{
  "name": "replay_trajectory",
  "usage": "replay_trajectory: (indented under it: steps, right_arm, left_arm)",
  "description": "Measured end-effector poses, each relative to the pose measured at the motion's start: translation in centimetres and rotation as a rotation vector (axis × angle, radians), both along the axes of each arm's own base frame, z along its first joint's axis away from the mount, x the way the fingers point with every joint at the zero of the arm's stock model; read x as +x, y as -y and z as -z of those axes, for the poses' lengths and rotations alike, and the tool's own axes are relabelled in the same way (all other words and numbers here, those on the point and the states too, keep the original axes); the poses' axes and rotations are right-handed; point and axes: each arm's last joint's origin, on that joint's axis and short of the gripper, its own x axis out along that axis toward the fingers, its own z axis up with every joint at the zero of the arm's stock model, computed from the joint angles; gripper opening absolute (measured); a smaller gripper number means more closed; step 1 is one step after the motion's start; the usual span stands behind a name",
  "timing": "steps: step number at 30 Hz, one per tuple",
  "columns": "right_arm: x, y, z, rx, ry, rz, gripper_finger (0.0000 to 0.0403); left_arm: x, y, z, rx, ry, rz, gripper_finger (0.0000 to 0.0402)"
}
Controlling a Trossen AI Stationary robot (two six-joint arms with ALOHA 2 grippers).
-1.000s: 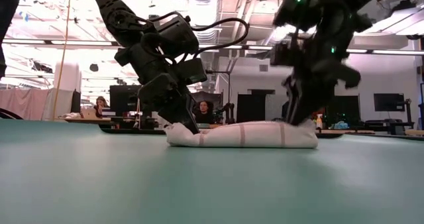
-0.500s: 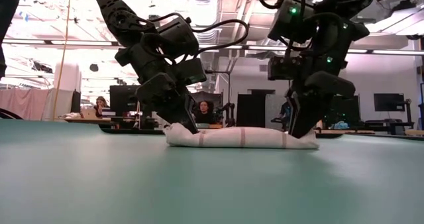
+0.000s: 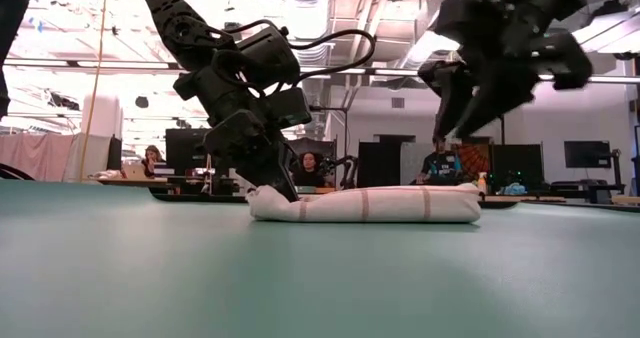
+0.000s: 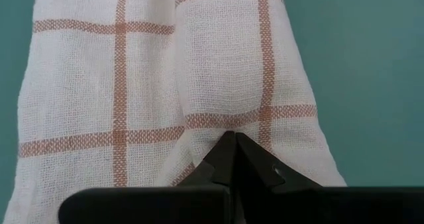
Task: Roll towel into tight, uniform cylinder
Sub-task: Roll the white patterned towel
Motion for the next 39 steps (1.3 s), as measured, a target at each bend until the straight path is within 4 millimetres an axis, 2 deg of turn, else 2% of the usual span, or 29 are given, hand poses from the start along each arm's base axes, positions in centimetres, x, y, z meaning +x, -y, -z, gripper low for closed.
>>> replay_trajectory:
  steps: [2,6,9,16,22,24,27,31,35,36,39]
  right_arm:
    - [0.2,-0.4,0.5,-0.044,-0.019,-0.054,0.0182]
    - [0.8,-0.4,1.9,-0.099,-0.074,-0.024,0.0247]
    - [1.4,-0.5,3.3,-0.104,-0.135,-0.016,0.0277]
    - [2.3,0.0,6.9,-0.186,-0.283,0.038,0.0285]
    - [2.8,0.8,8.8,-0.151,-0.344,0.153,0.0283]
    - [2.8,0.8,9.1,-0.139,-0.360,0.187,0.0273]
    - [2.8,0.9,9.3,-0.137,-0.353,0.265,0.0233]
    - [2.9,1.1,9.2,-0.135,-0.321,0.372,0.0144]
    - [2.7,0.9,8.8,-0.109,-0.319,0.370,0.0049]
    - [2.7,0.8,8.7,-0.101,-0.318,0.364,0.0036]
    - [2.6,0.8,8.4,-0.058,-0.317,0.347,0.0036]
  left_arm:
    - [0.0,0.0,0.0,-0.002,-0.001,-0.003,0.0000]
    - [0.0,0.0,0.0,-0.003,0.000,-0.005,0.0000]
    - [0.0,0.0,0.0,-0.002,0.002,-0.003,0.0000]
    - [0.0,0.0,0.0,0.007,0.005,0.010,0.0000]
    - [0.0,0.0,0.0,0.008,0.008,0.014,0.0000]
    - [0.0,0.0,0.0,0.012,0.009,0.021,0.0000]
    - [0.0,0.0,0.0,0.014,0.011,0.024,0.0000]
    - [0.1,0.0,0.0,0.005,0.015,0.025,0.0000]
    - [0.0,0.0,0.0,-0.063,0.019,0.028,0.0000]
    - [0.0,0.0,0.0,-0.074,0.017,0.021,0.0000]
    - [0.0,0.1,0.0,-0.134,0.010,-0.010,0.0000]
